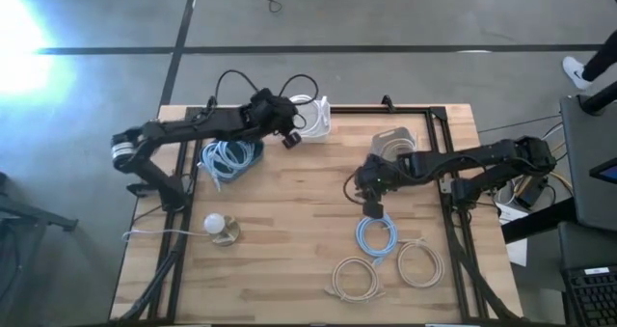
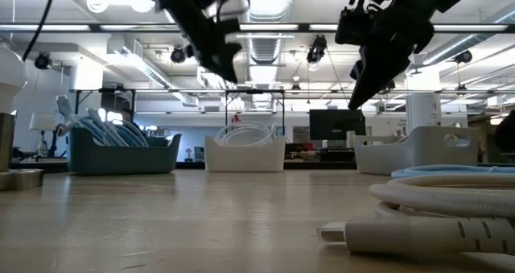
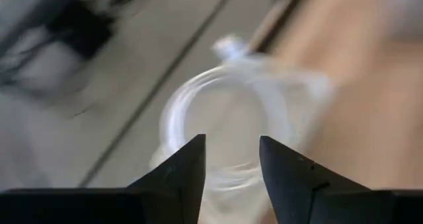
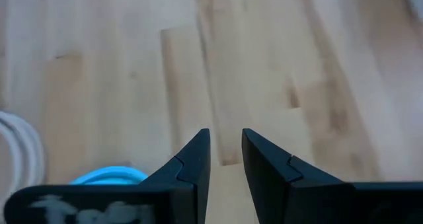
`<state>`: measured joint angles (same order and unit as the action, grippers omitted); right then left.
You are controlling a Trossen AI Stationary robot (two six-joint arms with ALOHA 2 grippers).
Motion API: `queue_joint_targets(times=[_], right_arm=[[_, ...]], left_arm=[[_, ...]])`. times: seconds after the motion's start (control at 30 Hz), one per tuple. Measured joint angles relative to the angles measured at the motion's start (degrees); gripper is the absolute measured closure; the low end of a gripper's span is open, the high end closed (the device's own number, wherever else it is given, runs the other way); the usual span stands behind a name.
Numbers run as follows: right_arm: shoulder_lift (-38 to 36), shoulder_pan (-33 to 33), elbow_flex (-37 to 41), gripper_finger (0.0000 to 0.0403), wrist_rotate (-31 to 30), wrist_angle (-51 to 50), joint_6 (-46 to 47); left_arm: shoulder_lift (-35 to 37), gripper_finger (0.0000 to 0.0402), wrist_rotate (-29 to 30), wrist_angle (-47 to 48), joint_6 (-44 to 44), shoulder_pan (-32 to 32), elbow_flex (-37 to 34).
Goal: Sort HDMI cables
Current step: Put the blue hdmi cable into the blue bin
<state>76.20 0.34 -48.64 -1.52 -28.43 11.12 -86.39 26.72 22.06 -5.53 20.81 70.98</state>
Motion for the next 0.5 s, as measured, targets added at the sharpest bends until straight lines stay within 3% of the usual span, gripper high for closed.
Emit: queue_joint_targets(times=[0.17,0.5], right_arm=[[0.0,4.9,1.0,0.0321,0.0,0.0,8.6],[0.0,11.4,1.6,0.0321,0.3,-6.8,14.2]], left_arm=[[4.7,0.0259,-10.3,0.5,1.2,-2.8,-1.3],[10.4,0.026,-11.2,-9.4,1.5,-6.7,-12.8]])
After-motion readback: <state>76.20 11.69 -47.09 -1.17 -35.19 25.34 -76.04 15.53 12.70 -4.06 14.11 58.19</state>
